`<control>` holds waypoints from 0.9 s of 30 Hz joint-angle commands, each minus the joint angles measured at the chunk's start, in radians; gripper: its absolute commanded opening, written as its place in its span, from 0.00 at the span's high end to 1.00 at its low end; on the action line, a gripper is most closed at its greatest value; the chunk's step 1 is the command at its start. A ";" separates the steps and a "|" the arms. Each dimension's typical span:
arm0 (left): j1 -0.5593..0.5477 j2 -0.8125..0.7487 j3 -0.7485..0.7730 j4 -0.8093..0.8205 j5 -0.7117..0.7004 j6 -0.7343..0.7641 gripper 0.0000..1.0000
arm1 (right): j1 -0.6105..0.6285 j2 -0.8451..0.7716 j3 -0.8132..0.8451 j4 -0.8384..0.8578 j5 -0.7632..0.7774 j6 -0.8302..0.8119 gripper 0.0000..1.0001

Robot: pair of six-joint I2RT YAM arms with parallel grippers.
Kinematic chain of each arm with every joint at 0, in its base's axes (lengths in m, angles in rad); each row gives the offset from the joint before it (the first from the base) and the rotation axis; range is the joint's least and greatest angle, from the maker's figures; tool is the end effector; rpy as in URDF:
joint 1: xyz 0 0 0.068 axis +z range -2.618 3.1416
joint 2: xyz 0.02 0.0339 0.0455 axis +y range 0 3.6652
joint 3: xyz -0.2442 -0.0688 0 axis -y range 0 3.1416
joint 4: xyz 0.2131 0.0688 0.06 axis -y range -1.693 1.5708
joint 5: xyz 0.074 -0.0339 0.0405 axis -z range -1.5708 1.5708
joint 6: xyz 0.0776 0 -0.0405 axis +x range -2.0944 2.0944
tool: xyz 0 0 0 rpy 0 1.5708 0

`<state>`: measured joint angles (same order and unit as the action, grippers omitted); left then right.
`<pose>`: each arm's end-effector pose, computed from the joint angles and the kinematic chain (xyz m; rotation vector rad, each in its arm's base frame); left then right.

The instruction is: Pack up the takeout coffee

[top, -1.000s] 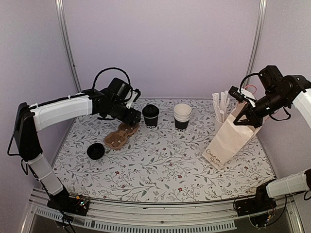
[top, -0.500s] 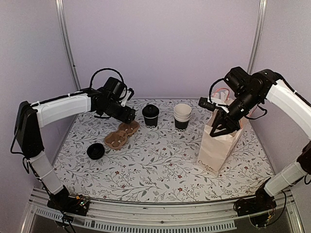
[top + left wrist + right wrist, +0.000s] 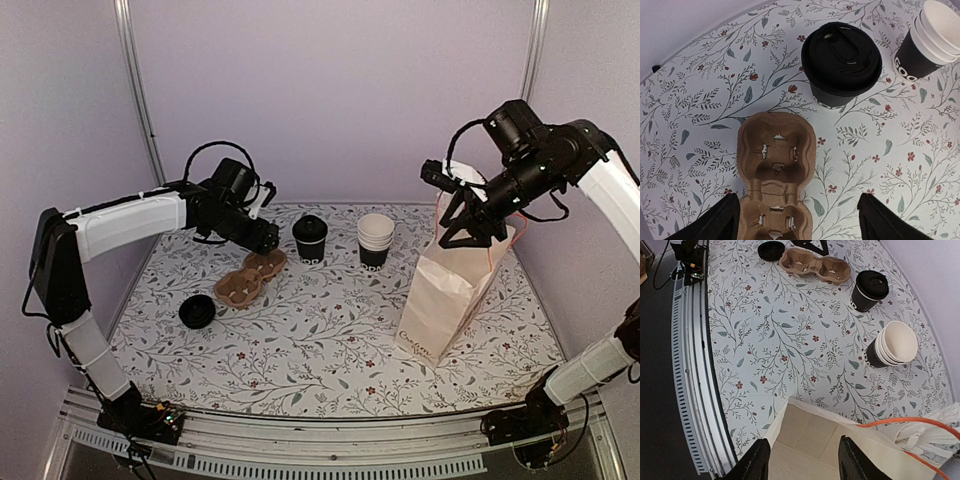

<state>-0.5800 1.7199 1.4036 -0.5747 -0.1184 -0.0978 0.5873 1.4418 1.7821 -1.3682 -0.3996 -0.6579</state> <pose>0.3165 -0.1964 0.2283 0.5370 2.3998 -0.1516 0.1869 0.1607 0.3588 -1.6009 1.9841 0.4901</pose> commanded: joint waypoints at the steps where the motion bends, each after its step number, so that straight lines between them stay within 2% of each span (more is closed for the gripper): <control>1: 0.009 -0.032 0.024 -0.003 0.071 0.001 0.17 | 0.003 -0.119 0.054 -0.001 0.146 -0.033 0.48; 6: 0.007 -0.054 0.008 0.022 0.111 0.002 0.18 | -0.029 -0.228 0.034 -0.002 0.327 -0.045 0.34; 9: 0.007 -0.055 0.011 0.022 0.111 0.002 0.18 | -0.044 -0.296 -0.036 -0.002 0.411 -0.087 0.28; 12: 0.006 -0.056 0.009 0.022 0.111 0.002 0.18 | -0.073 -0.348 -0.105 0.000 0.477 -0.113 0.27; 17: 0.006 -0.059 0.007 0.021 0.087 -0.001 0.18 | -0.117 -0.332 -0.068 0.001 0.490 -0.130 0.29; 20: 0.010 -0.059 0.013 -0.025 -0.035 -0.046 0.18 | -0.118 -0.323 -0.069 0.011 0.498 -0.124 0.29; 23: 0.024 -0.025 0.052 -0.148 -0.138 -0.120 0.20 | -0.118 -0.332 -0.096 0.032 0.496 -0.100 0.29; 27: 0.069 0.008 0.021 -0.192 -0.061 -0.084 0.27 | -0.118 -0.359 -0.121 0.049 0.466 -0.067 0.29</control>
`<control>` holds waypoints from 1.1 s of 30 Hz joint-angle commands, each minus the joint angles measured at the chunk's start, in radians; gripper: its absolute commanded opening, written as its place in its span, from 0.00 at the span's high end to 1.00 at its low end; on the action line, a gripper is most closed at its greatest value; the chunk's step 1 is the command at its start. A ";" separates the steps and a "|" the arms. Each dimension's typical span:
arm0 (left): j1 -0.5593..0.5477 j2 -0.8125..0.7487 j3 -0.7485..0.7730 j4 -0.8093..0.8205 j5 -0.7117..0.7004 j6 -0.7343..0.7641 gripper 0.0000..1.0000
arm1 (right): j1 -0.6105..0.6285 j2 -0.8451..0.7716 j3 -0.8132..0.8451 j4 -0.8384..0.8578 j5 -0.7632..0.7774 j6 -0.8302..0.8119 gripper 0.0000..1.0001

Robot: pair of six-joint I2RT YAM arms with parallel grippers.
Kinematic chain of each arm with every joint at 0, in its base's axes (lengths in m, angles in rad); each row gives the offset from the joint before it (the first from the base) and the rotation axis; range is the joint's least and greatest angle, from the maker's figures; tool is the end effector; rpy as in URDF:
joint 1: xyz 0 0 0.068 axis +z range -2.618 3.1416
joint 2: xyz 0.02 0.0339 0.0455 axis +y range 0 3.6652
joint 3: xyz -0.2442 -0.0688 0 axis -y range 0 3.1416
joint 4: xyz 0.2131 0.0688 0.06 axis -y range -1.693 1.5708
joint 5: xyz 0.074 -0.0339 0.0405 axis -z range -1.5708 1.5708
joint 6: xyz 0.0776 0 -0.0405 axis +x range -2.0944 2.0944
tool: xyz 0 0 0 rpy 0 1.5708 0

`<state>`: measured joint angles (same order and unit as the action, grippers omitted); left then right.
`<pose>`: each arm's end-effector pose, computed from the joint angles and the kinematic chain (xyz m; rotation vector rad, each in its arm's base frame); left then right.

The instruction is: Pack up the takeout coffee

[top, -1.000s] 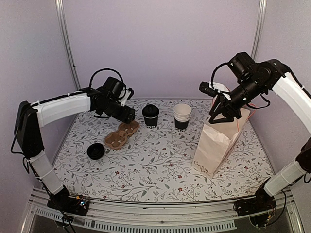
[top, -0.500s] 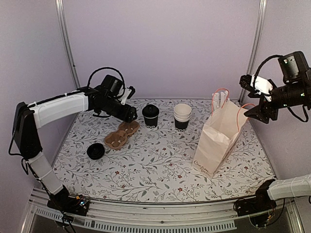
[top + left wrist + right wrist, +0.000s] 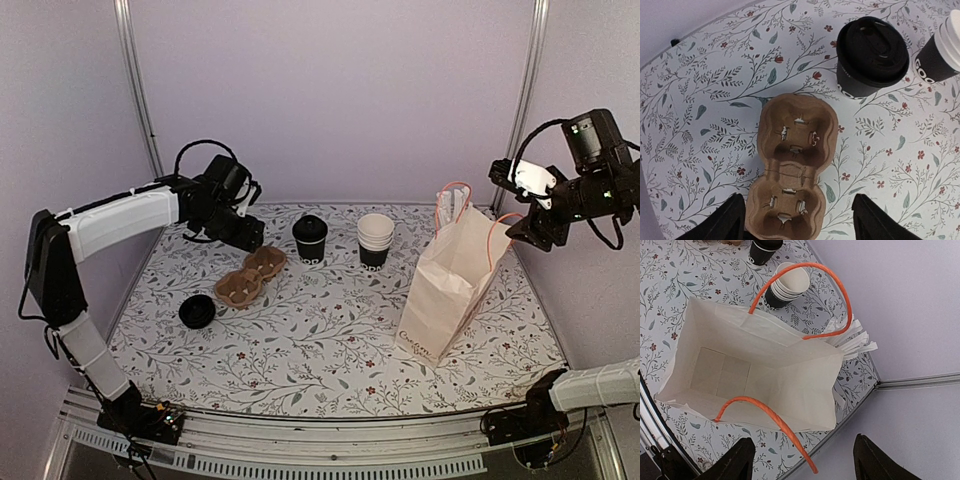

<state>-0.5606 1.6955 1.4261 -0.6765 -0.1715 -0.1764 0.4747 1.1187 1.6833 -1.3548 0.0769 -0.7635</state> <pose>0.3118 -0.1801 0.2349 0.4088 2.4653 -0.0904 0.1519 0.0714 0.3903 -1.3446 1.9517 -0.2305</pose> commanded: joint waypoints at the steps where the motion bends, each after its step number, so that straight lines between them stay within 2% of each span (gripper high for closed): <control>1: 0.057 0.048 -0.006 -0.097 -0.004 0.010 0.31 | -0.004 -0.041 -0.027 0.041 -0.020 0.041 0.29; 6: 0.071 0.146 0.044 -0.121 -0.006 0.104 0.40 | -0.005 -0.076 -0.032 0.070 -0.067 0.057 0.29; 9: 0.095 0.196 0.086 -0.136 0.043 0.133 0.47 | -0.005 -0.084 -0.038 0.066 -0.113 0.063 0.29; 12: 0.117 0.225 0.106 -0.132 0.103 0.136 0.48 | -0.005 -0.089 -0.039 0.062 -0.129 0.064 0.29; 20: 0.124 0.294 0.125 -0.135 0.134 0.147 0.49 | -0.004 -0.085 -0.040 0.060 -0.164 0.058 0.29; 33: 0.107 0.349 0.152 -0.135 0.164 0.149 0.60 | -0.005 -0.089 -0.057 0.057 -0.174 0.059 0.29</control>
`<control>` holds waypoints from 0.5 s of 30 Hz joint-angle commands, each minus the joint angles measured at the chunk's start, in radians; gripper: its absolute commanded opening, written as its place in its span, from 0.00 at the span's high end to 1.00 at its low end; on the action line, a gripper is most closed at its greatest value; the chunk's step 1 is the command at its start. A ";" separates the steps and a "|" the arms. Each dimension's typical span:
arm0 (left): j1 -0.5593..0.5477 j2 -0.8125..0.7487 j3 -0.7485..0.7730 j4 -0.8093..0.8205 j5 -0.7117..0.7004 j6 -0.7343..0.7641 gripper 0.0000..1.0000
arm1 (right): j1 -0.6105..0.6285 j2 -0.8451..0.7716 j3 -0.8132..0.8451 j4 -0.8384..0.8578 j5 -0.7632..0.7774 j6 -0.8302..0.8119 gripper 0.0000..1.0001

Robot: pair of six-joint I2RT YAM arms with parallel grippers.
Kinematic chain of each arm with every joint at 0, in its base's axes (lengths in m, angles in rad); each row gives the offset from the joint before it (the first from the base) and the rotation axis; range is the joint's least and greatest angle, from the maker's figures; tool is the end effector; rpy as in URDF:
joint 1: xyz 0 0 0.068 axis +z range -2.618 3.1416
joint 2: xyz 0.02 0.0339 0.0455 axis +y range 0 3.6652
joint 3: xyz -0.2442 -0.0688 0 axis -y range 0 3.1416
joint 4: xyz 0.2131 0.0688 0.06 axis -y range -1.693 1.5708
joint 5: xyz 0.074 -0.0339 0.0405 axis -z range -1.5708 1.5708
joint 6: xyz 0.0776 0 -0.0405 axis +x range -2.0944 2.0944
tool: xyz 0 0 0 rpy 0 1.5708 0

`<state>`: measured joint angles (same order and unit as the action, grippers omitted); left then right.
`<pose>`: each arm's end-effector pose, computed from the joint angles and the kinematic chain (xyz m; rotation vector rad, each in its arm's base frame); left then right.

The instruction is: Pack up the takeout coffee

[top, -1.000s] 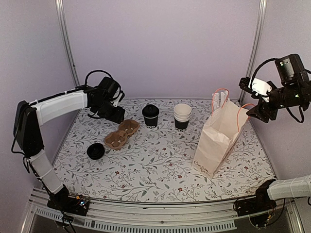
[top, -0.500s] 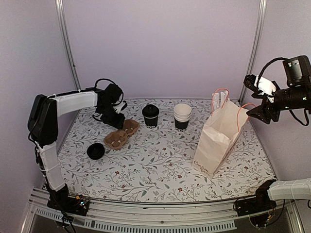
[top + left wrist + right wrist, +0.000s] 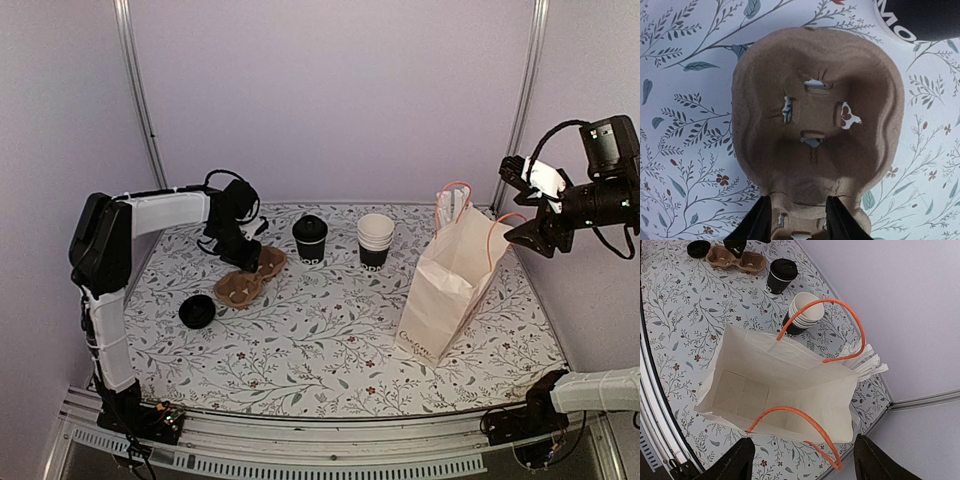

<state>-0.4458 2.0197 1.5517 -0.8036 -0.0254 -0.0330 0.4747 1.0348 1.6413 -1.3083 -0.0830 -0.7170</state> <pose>0.3508 -0.1655 0.1461 0.5776 2.7850 -0.0666 0.1320 0.0751 0.3965 -1.3099 1.8539 -0.0337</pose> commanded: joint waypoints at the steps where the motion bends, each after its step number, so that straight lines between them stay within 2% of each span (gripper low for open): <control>1: -0.010 0.029 0.027 -0.009 0.018 0.004 0.61 | -0.005 -0.005 -0.017 0.009 -0.015 0.013 0.29; 15: -0.026 0.060 0.038 -0.016 0.018 -0.005 0.60 | -0.005 -0.018 -0.044 0.006 -0.021 0.010 0.29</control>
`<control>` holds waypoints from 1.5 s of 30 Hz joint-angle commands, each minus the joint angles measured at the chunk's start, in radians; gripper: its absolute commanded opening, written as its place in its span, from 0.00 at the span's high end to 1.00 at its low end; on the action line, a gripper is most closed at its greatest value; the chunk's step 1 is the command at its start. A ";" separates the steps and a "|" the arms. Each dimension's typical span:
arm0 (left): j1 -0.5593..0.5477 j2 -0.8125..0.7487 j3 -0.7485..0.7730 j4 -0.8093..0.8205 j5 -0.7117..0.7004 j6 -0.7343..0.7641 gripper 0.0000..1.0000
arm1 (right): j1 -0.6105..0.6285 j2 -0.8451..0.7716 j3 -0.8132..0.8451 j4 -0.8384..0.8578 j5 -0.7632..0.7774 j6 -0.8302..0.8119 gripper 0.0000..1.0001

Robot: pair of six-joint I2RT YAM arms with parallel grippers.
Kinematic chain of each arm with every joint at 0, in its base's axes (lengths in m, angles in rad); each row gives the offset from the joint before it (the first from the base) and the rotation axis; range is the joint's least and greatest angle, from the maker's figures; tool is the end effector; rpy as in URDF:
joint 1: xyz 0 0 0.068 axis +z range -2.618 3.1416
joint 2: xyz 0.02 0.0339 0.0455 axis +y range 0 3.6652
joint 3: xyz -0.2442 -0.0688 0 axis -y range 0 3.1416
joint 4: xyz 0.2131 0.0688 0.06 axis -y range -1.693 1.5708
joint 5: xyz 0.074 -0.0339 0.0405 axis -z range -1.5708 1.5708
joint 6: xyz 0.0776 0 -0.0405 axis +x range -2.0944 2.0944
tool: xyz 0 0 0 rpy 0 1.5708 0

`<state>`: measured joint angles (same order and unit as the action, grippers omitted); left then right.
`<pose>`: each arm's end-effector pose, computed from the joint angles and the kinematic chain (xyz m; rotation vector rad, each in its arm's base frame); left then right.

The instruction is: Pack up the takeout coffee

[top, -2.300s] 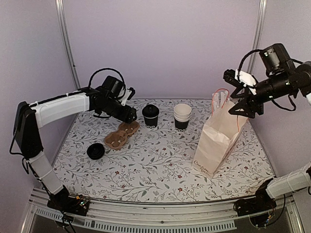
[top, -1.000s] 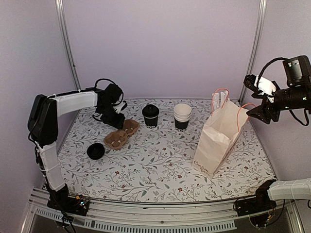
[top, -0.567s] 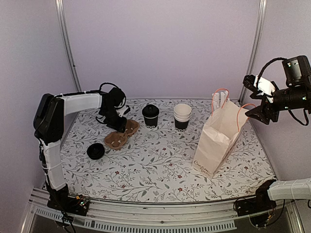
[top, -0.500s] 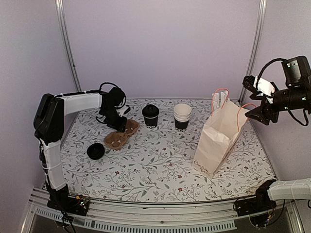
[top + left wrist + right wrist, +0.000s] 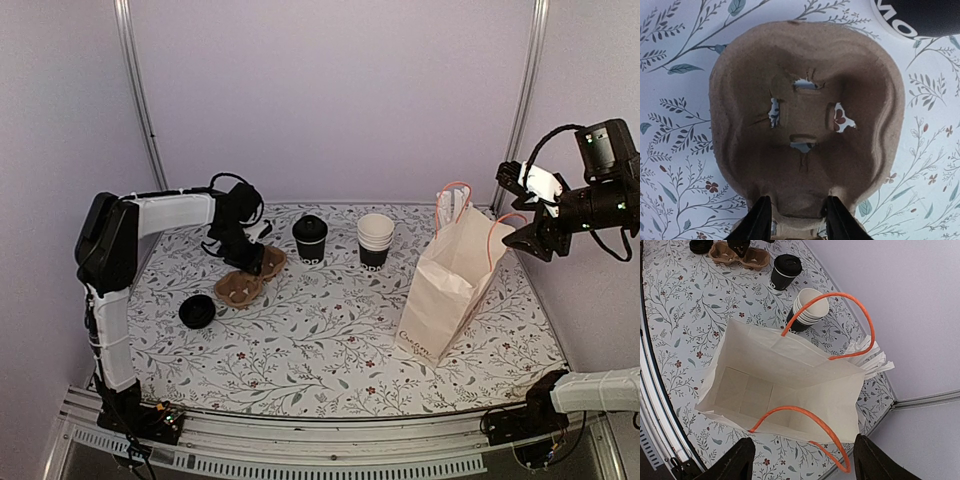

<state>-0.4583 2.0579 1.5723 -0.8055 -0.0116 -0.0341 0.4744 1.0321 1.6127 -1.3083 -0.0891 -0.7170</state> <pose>0.3525 -0.1729 0.1372 0.6011 2.8026 -0.0822 0.1329 0.0760 0.3895 -1.3255 1.8736 -0.0230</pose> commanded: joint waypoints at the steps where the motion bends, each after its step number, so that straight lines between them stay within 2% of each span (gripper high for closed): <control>1: -0.017 0.022 0.016 -0.017 0.003 -0.005 0.59 | -0.004 -0.016 -0.016 0.006 -0.016 0.010 0.29; 5: -0.026 0.015 0.008 -0.018 -0.008 -0.009 0.56 | -0.005 -0.017 -0.018 0.005 -0.016 0.010 0.29; 15: -0.034 0.012 0.009 -0.024 -0.001 -0.029 0.65 | -0.006 -0.017 -0.024 0.007 -0.015 0.010 0.29; 23: -0.033 0.021 0.010 -0.035 -0.004 -0.042 0.63 | -0.006 -0.014 -0.023 0.004 -0.015 0.010 0.30; 30: -0.036 0.001 0.015 -0.038 -0.004 -0.050 0.71 | -0.007 -0.012 -0.019 0.002 -0.019 0.011 0.30; 36: -0.066 -0.103 0.030 -0.075 -0.033 -0.067 0.73 | -0.006 -0.002 0.071 0.006 -0.036 0.018 0.30; 42: -0.119 -0.268 0.050 -0.120 -0.035 -0.087 0.73 | -0.013 0.052 0.157 0.076 0.068 0.032 0.28; 45: -0.161 -0.357 0.060 -0.129 -0.019 -0.104 0.72 | -0.087 0.093 0.154 0.128 0.065 0.048 0.27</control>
<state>-0.5678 1.8278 1.5940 -0.9028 -0.0414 -0.1101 0.4580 1.0706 1.7576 -1.2606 -0.0612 -0.7013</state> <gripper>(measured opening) 0.275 0.725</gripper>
